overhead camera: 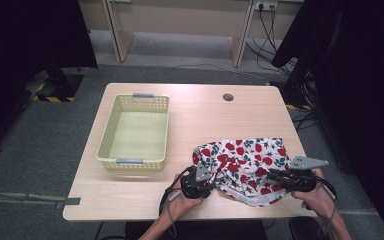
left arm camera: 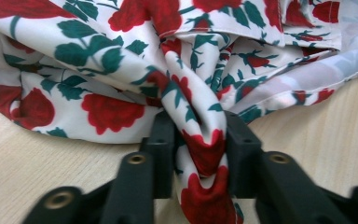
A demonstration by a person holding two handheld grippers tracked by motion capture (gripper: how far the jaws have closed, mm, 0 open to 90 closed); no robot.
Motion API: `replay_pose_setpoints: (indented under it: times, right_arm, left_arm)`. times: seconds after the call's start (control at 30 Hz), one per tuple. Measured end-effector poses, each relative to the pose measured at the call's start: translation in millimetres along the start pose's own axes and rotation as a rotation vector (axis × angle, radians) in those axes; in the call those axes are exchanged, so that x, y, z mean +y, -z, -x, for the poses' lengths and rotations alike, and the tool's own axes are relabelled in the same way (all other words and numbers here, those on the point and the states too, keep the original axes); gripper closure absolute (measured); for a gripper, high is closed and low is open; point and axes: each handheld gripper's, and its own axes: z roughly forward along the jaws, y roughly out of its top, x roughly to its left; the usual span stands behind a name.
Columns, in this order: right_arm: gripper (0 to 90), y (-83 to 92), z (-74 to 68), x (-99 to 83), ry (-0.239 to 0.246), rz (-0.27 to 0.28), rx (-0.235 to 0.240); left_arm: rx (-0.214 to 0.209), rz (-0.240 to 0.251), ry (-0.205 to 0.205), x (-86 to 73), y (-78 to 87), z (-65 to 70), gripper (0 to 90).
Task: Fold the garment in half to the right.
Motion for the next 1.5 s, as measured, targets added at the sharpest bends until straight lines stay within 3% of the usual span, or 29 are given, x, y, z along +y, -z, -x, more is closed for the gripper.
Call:
replay_pose_setpoints:
  times: [0.1, 0.17, 0.3, 0.4, 0.57, 0.77, 1.03, 1.27, 1.5]
  right_arm:
    - [77.3, -10.7, 9.5, -13.7, -0.032, -0.054, -0.015]
    - [75.7, -14.7, 12.8, -18.2, -0.043, -0.065, -0.015]
    - [70.4, -17.1, 15.5, -18.0, -0.045, -0.074, -0.024]
    - [58.0, -15.5, 15.9, -15.4, -0.062, -0.073, -0.028]
    - [35.3, -5.1, 11.5, -2.7, -0.085, -0.028, -0.027]
    - [25.8, -9.0, 8.2, 18.8, -0.078, -0.001, -0.027]
    - [24.6, -25.8, 7.3, 31.7, -0.067, -0.011, -0.012]
    - [24.4, -29.0, 6.0, 40.6, -0.057, -0.010, 0.005]
    - [23.8, -41.0, -0.2, 59.1, -0.037, 0.001, 0.036]
  left_arm:
    - [0.007, -0.009, 0.010, -1.5, 2.9, 0.1, 51.2]
    - [0.011, -0.011, 0.015, -2.9, 4.5, 0.9, 39.4]
    - [0.029, -0.030, 0.015, -6.4, 7.3, 3.7, 25.3]
    - [0.041, -0.037, 0.001, -7.7, 8.7, 5.4, 24.3]
    - [0.053, -0.048, 0.018, -8.1, 9.3, 4.8, 21.9]
    - [0.063, -0.045, 0.025, -9.0, 9.4, 6.9, 19.9]
    - [0.045, -0.025, 0.002, -1.8, 3.0, 7.6, 38.2]
    - [0.025, -0.002, 0.008, 0.6, -0.4, 5.1, 69.9]
    - [0.014, -0.006, -0.004, 1.7, -1.1, 5.9, 79.5]
